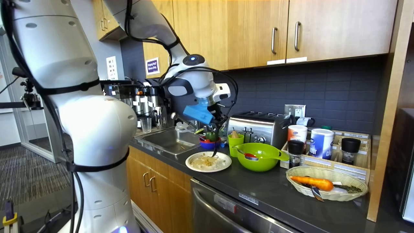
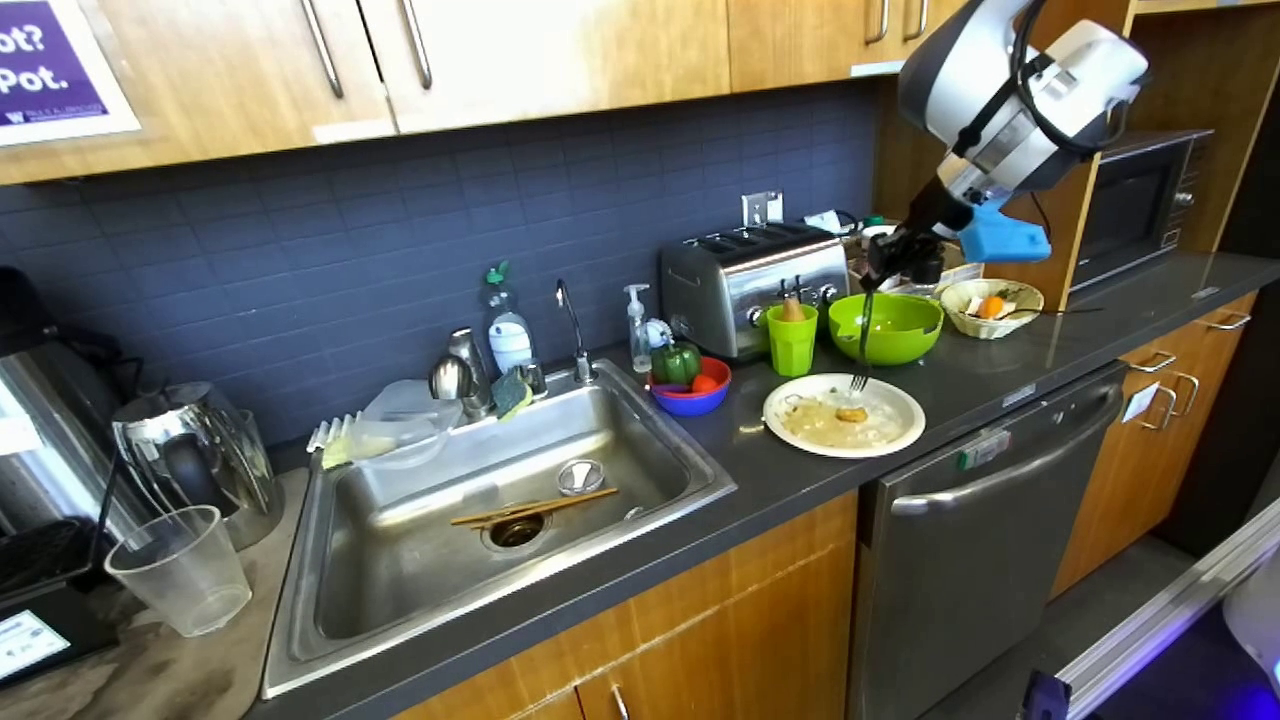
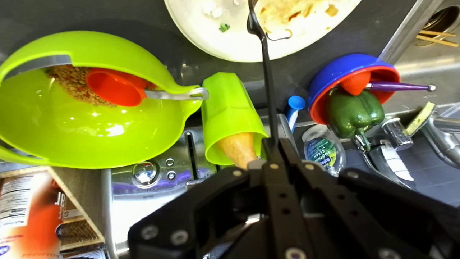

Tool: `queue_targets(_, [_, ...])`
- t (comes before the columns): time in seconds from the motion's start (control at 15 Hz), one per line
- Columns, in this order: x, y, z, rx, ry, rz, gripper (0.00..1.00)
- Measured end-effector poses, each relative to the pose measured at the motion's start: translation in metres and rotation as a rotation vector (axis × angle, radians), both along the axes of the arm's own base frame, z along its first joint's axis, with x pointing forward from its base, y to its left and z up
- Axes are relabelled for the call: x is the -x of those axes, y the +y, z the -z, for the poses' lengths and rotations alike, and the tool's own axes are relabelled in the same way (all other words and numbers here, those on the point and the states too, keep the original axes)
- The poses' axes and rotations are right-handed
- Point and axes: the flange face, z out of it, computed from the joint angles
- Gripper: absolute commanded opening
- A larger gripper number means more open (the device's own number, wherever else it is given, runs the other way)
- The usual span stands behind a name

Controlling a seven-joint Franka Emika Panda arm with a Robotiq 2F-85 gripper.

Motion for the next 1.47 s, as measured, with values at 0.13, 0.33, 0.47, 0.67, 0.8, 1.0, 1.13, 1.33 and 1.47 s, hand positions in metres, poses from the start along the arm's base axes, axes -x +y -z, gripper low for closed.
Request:
queue_targets(0.13, [0.003,0.007,0.001,0.009,0.000,0.006,0.01])
queue_targets(0.33, [0.007,0.015,0.002,0.027,-0.004,0.014,0.01])
queue_targets(0.47, [0.008,0.019,0.001,0.036,-0.007,0.017,0.01])
queue_targets(0.67, [0.009,0.022,0.001,0.043,-0.012,0.023,0.01])
queue_targets(0.8, [0.010,0.024,0.001,0.047,-0.013,0.024,0.01])
queue_targets(1.0, [0.013,0.027,0.004,0.049,-0.006,0.021,0.01])
queue_targets(1.13, [0.015,0.028,0.006,0.050,0.001,0.017,0.01])
queue_targets(1.33, [0.018,0.029,0.010,0.051,0.009,0.013,0.01])
queue_targets(1.47, [0.019,0.031,0.010,0.049,0.011,0.012,0.01])
